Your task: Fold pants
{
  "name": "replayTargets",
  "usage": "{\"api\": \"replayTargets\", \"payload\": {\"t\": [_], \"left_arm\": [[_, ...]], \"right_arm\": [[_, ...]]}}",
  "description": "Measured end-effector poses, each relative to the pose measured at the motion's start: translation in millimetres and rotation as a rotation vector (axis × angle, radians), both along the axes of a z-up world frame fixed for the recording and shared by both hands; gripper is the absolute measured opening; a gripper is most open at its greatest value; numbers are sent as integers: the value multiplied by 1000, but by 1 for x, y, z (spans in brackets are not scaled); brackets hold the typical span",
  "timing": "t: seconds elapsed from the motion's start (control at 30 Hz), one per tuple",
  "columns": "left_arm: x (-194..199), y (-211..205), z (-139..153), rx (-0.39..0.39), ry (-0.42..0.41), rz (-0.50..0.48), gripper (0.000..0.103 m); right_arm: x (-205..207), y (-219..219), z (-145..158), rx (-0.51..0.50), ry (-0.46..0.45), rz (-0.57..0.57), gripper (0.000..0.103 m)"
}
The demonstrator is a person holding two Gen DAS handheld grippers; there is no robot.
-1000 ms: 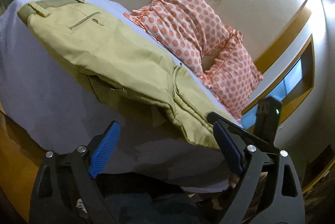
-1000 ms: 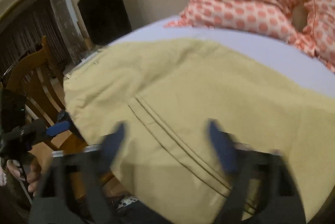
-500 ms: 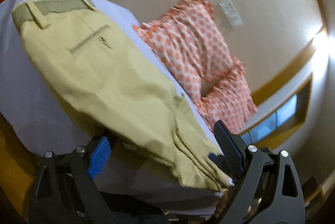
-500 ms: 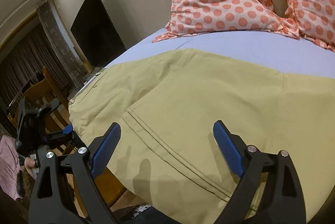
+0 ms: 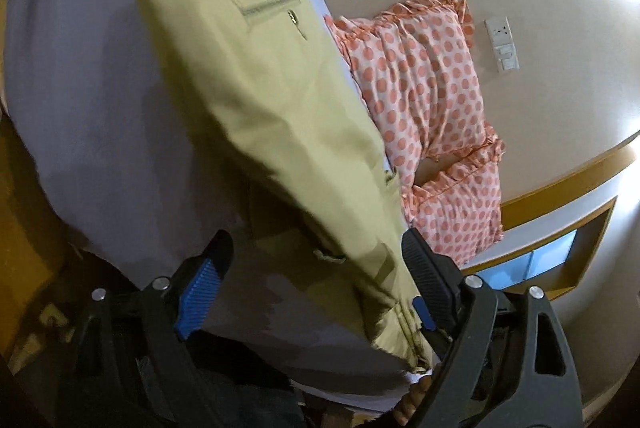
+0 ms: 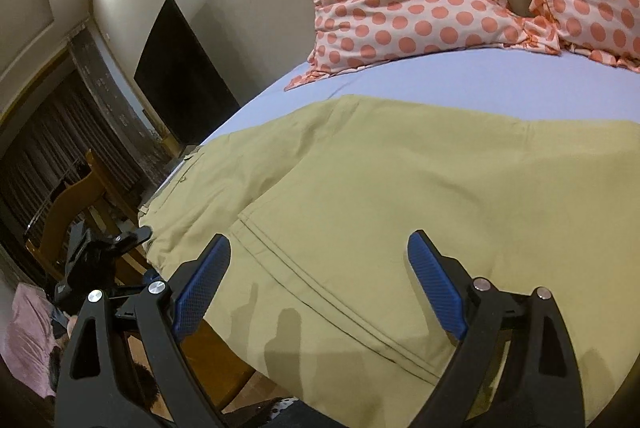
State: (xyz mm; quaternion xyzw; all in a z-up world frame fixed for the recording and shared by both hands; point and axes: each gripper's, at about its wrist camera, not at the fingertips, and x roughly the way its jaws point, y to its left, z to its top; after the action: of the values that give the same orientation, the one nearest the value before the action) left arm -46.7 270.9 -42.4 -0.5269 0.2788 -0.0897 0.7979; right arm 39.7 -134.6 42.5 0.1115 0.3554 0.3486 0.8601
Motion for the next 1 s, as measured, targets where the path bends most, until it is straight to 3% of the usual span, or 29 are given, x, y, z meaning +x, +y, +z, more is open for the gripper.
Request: {"api": "replayTargets", "payload": {"t": [0.33,0.5,0.57,0.67,0.7,0.73,0.8,0.9,0.93,1.0], "left_arm": [[-8,28,36,25,-68,118,77],[6,49,51,49,-34,173,75],[11,61,53,50,-1,209,69],[15,70,51,43,46,228,46],[16,70,51,70,70,238,22],[17,68,53,110,96,247,12],[20,58,68,226,123,247,10],[37,21,113,527,123,228,9],[47,-2,136,647,96,206,8],[62,-42,167,800,34,150,8]], "right_arm": [[5,-4,-5,21,20,-18,93],[8,-7,-6,35,30,-21,93],[8,-13,-3,45,17,-30,93],[9,-26,2,58,-1,-51,94],[10,-31,4,65,-4,-60,94],[12,-38,5,75,-8,-72,94],[15,-53,8,92,-14,-97,94],[18,-77,11,118,-22,-142,94],[19,-85,12,124,-24,-158,94],[20,-109,17,143,-38,-222,94]]}}
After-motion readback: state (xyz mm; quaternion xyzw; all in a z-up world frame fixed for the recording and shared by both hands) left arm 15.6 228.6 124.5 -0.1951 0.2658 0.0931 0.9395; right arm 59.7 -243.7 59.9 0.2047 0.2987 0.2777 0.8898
